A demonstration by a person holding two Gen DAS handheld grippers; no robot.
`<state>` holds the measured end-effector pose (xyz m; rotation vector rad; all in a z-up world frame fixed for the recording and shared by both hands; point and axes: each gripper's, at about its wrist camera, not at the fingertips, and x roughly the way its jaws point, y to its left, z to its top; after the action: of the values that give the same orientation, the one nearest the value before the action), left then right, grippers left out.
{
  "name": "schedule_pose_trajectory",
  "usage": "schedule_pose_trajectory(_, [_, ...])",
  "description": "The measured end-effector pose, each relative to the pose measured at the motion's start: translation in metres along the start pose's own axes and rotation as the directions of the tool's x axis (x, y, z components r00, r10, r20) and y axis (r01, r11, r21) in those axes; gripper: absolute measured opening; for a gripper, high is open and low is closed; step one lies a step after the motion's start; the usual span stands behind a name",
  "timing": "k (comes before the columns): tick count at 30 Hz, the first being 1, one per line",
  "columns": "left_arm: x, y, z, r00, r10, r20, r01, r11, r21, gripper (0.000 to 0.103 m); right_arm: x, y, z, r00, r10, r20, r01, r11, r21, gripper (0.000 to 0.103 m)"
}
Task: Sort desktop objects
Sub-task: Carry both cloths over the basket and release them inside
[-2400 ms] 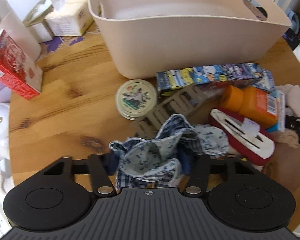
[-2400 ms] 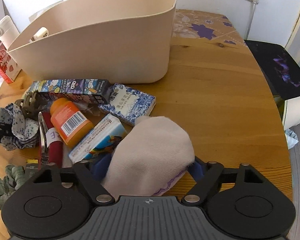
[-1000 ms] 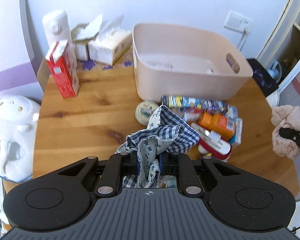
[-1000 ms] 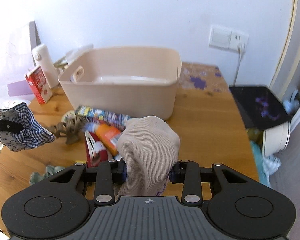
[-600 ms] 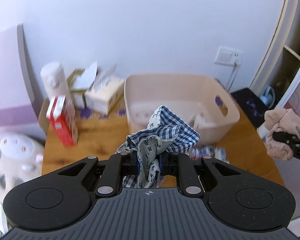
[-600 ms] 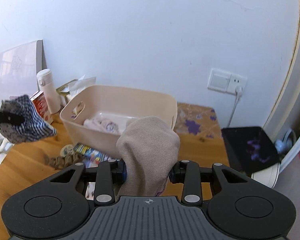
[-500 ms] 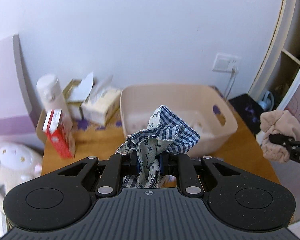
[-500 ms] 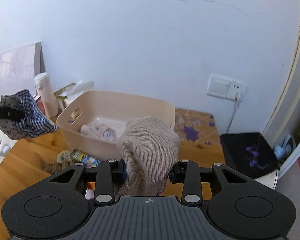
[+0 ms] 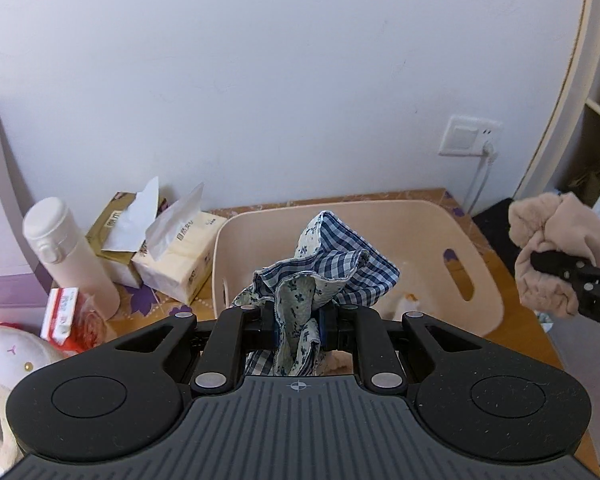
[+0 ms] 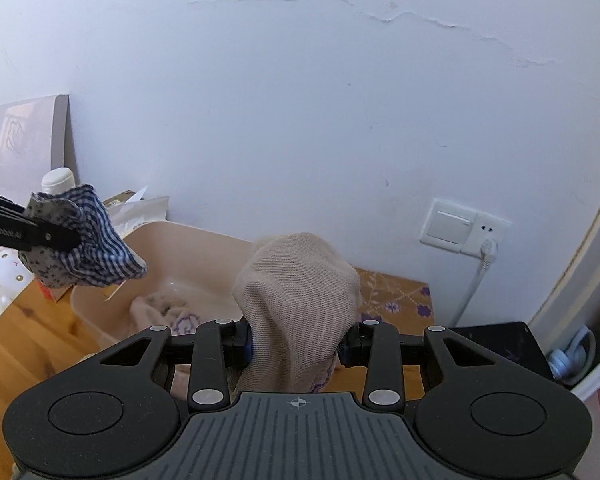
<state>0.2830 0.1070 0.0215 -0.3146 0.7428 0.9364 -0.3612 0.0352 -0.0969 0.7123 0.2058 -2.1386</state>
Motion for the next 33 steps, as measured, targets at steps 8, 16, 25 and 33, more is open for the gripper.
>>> schedule_pose_trajectory(8, [0.055, -0.007, 0.003, 0.995, 0.041, -0.092, -0.043, 0.999, -0.019, 0.016, 0.053, 0.000, 0.006, 0.997, 0.043, -0.058, -0.044, 0.999, -0.015, 0.034])
schedule_pose_trajectory(16, [0.089, -0.012, -0.006, 0.983, 0.053, -0.177, -0.057, 0.998, -0.015, 0.016, 0.090, 0.005, -0.004, 0.986, 0.082, -0.146, -0.086, 0.996, -0.021, 0.034])
schedule_pose_trajectory(25, [0.100, -0.012, -0.016, 0.966, 0.090, -0.244, -0.103, 0.994, -0.043, 0.033, 0.110, 0.006, -0.018, 0.968, 0.105, -0.228, -0.106, 0.994, 0.009, 0.040])
schedule_pose_trajectory(33, [0.084, -0.017, -0.014, 0.968, 0.118, -0.222, -0.135, 0.989, -0.065, 0.057, 0.094, 0.005, -0.020, 0.975, 0.082, -0.206, -0.078, 0.997, 0.027, 0.072])
